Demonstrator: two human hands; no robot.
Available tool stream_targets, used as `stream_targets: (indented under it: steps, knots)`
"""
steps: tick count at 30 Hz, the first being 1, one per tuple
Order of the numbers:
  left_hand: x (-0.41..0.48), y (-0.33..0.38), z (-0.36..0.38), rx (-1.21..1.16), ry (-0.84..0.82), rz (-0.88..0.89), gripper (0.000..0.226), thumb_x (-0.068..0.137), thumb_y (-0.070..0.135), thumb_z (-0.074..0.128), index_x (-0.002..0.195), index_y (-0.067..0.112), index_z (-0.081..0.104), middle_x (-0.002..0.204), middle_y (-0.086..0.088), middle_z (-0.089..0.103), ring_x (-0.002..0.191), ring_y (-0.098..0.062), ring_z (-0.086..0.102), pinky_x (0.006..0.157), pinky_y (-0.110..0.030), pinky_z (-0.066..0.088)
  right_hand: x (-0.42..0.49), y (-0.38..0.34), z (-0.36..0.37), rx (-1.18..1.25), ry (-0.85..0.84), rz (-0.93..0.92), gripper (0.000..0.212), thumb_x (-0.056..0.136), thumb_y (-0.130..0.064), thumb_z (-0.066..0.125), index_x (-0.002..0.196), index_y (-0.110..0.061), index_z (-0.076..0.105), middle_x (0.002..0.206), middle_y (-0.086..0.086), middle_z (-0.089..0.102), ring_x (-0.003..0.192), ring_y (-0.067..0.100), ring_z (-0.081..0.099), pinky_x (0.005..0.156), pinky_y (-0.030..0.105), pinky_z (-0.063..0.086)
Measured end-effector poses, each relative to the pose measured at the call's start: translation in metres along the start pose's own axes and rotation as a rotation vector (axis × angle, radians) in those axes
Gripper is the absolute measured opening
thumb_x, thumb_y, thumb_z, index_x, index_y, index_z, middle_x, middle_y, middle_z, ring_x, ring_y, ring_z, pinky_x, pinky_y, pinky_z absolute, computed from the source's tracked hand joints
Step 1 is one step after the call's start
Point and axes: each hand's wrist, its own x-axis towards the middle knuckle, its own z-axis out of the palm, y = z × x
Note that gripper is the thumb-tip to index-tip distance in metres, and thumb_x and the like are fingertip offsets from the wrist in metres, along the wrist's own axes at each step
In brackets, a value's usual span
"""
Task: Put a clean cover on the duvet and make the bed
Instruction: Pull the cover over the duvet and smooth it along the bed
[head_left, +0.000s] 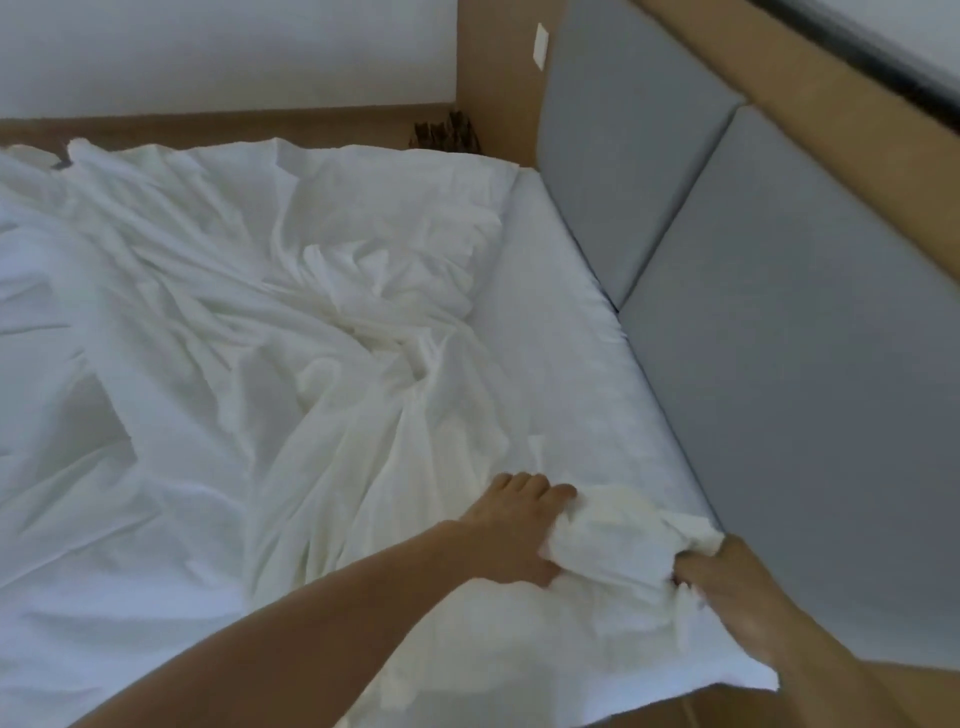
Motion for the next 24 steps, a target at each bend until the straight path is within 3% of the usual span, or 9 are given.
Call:
stream_targets:
  steps: [2,5,9,12,14,16,19,21,24]
  knots:
    - [0.002,-0.008,0.025,0.029,-0.016,0.025,0.09,0.082,0.054,0.068,0.153,0.022,0.024,0.14,-0.004,0.042,0.13,-0.024,0.038,0.114,-0.036,0.018,0.011,0.024,-0.001,-0.068,0.066,0.035,0.016,0.087,0.007,0.061,0.084,-0.006,0.069,0.061,0.0,0.067,0.07,0.024,0.056,0.066,0.032,0.043]
    - [0.011,-0.009,0.038,0.04,-0.005,0.027,0.075,0.088,0.056,0.055,0.152,0.026,0.03,0.14,-0.003,0.048,0.13,-0.024,0.043,0.113,-0.038,0.019,0.017,0.047,-0.002,-0.054,0.092,0.073,0.02,0.088,0.008,0.059,0.08,-0.009,0.066,0.058,-0.002,0.062,0.066,0.022,0.052,0.06,0.029,0.042]
    - [0.03,-0.007,0.028,-0.221,-0.163,-0.097,0.07,0.092,0.066,0.034,0.151,0.028,0.037,0.141,-0.004,0.052,0.136,-0.022,0.041,0.115,-0.041,0.017,0.025,0.058,-0.013,-0.05,0.048,0.034,0.02,0.087,0.007,0.062,0.096,-0.01,0.068,0.076,0.004,0.069,0.071,0.02,0.058,0.064,0.028,0.046]
    - [0.046,-0.01,0.023,0.032,-0.154,-0.039,0.065,0.095,0.062,0.044,0.151,0.029,0.037,0.143,-0.001,0.049,0.135,-0.021,0.041,0.115,-0.041,0.017,0.036,0.07,-0.027,-0.079,0.002,-0.019,0.027,0.085,0.01,0.061,0.095,-0.014,0.067,0.083,0.001,0.071,0.074,0.016,0.061,0.062,0.02,0.046]
    - [0.06,-0.004,0.027,0.181,-0.16,-0.063,0.059,0.095,0.061,0.046,0.143,0.027,0.046,0.131,-0.001,0.055,0.125,-0.022,0.049,0.11,-0.04,0.023,0.045,0.078,-0.035,-0.074,-0.049,-0.041,0.025,0.084,0.012,0.06,0.084,-0.013,0.065,0.069,-0.007,0.068,0.067,0.009,0.059,0.056,0.013,0.043]
    - [0.076,0.016,0.031,0.178,-0.154,-0.121,0.045,0.098,0.053,0.048,0.127,0.02,0.058,0.117,-0.004,0.061,0.113,-0.026,0.057,0.099,-0.038,0.037,0.052,0.089,-0.044,-0.05,-0.082,-0.071,0.023,0.084,0.012,0.06,0.078,-0.01,0.062,0.06,-0.011,0.064,0.062,0.005,0.057,0.053,0.011,0.041]
    - [0.099,0.05,0.033,0.045,0.032,-0.119,0.023,0.097,0.035,0.055,0.103,0.013,0.061,0.104,-0.006,0.066,0.099,-0.03,0.062,0.083,-0.039,0.046,0.06,0.103,-0.069,0.037,-0.066,-0.122,0.011,0.078,0.002,0.071,0.084,-0.001,0.063,0.07,0.0,0.064,0.069,0.014,0.056,0.057,0.014,0.041]
    - [0.109,0.062,0.037,0.036,0.145,-0.046,0.02,0.096,0.03,0.058,0.099,0.011,0.064,0.099,-0.008,0.067,0.092,-0.032,0.063,0.078,-0.04,0.048,0.071,0.109,-0.095,0.0,-0.203,-0.083,0.025,0.067,-0.01,0.08,0.087,-0.004,0.066,0.073,-0.003,0.069,0.073,0.013,0.062,0.064,0.018,0.046]
    - [0.118,0.066,0.061,0.163,-0.033,0.006,0.028,0.099,0.035,0.053,0.115,0.014,0.064,0.107,-0.008,0.065,0.101,-0.031,0.061,0.085,-0.038,0.044,0.093,0.103,-0.127,-0.285,-0.606,0.085,0.059,0.051,-0.034,0.096,0.101,-0.014,0.071,0.097,-0.002,0.076,0.096,0.015,0.07,0.091,0.036,0.055]
